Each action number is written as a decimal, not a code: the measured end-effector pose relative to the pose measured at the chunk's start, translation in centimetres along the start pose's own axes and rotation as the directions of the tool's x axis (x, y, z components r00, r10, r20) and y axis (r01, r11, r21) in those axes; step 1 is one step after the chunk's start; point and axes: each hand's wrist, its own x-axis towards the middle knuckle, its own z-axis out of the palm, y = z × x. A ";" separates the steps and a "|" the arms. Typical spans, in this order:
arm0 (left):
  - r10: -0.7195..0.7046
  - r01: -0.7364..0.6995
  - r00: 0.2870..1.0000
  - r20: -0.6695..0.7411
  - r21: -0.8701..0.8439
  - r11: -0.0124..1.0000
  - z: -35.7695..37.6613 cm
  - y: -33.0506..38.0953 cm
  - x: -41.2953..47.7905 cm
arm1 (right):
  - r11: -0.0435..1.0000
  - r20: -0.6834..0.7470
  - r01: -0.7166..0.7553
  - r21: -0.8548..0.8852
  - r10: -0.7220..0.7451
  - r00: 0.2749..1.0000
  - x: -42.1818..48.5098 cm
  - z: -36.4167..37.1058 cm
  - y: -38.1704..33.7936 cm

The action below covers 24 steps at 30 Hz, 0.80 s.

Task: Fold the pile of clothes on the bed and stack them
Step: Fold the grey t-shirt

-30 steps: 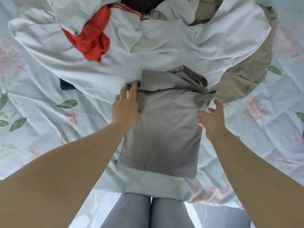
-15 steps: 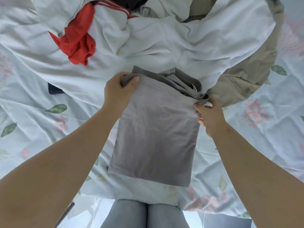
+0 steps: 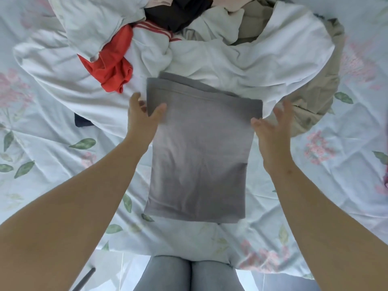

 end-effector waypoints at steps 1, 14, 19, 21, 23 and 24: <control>-0.020 0.022 1.000 -0.023 0.113 0.993 0.0 -1.1 -0.6 | 0.997 -0.012 -0.031 -0.068 0.030 0.999 -0.5 -0.2 1.3; -0.462 0.356 0.852 0.247 0.374 0.856 -1.0 -12.4 -10.1 | 0.795 0.076 -0.521 -0.310 0.567 0.820 -9.8 -2.2 12.7; -0.488 0.381 0.807 0.333 0.339 0.861 -2.7 -12.7 -11.1 | 0.853 0.059 -0.426 -0.302 0.463 0.885 -11.2 -3.4 12.5; -0.461 0.344 0.832 0.309 0.365 0.865 -3.0 -12.9 -11.7 | 0.840 0.148 -0.418 -0.346 0.489 0.860 -12.2 -3.7 12.7; -0.461 0.322 0.832 0.309 0.409 0.854 -3.5 -13.3 -12.5 | 0.812 0.177 -0.422 -0.402 0.521 0.835 -13.0 -4.1 13.2; -0.461 0.310 0.827 0.324 0.421 0.852 -3.8 -13.5 -12.9 | 0.805 0.156 -0.429 -0.410 0.525 0.837 -13.2 -4.2 13.4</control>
